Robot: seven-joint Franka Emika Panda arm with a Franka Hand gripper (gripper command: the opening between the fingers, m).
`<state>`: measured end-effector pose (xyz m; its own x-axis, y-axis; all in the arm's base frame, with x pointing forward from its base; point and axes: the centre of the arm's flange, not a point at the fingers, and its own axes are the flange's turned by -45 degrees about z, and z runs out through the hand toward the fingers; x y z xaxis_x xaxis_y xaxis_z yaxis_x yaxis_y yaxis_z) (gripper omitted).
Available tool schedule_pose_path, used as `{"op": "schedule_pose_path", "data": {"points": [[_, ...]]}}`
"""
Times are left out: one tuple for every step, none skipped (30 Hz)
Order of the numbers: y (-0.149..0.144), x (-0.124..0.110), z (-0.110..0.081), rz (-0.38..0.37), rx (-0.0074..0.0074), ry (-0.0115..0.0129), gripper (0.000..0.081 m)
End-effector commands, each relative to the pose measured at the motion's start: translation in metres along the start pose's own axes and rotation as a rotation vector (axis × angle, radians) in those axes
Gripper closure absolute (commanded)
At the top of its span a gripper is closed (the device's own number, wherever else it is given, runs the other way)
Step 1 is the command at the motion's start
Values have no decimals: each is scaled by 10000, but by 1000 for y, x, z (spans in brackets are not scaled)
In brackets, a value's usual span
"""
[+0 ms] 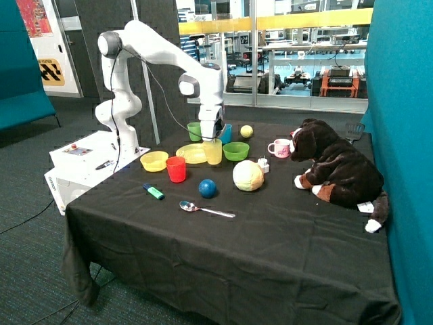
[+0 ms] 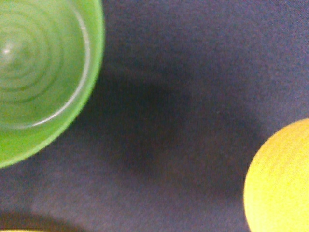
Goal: Match the cups with the appropriate bowls
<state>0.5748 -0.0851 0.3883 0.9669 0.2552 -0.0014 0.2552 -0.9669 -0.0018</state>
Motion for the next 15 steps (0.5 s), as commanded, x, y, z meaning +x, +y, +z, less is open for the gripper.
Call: {"op": "schedule_pose_path", "data": {"points": [[-27, -16, -30, -442, -19, 13, 808], [-30, -19, -34, -454, -19, 13, 808], [-36, -22, -38, -578, -19, 13, 808], [-40, -25, -41, -614, -19, 13, 808], [-44, -27, -44, -687, -19, 13, 808], [-48, -30, -47, -729, -19, 13, 808], [-54, -34, -51, -830, -19, 13, 808], [-59, -37, -54, -921, -19, 13, 808], [-63, -40, -56, -959, -19, 13, 808], [-65, -43, -58, -975, -19, 13, 808], [-67, -44, -59, -989, -19, 13, 808], [-69, -47, -61, -1041, -19, 13, 808], [-71, -49, -63, -1036, -19, 13, 808], [-72, -51, -64, -1040, -19, 13, 808], [-74, -55, -66, -1040, -19, 13, 808]]}}
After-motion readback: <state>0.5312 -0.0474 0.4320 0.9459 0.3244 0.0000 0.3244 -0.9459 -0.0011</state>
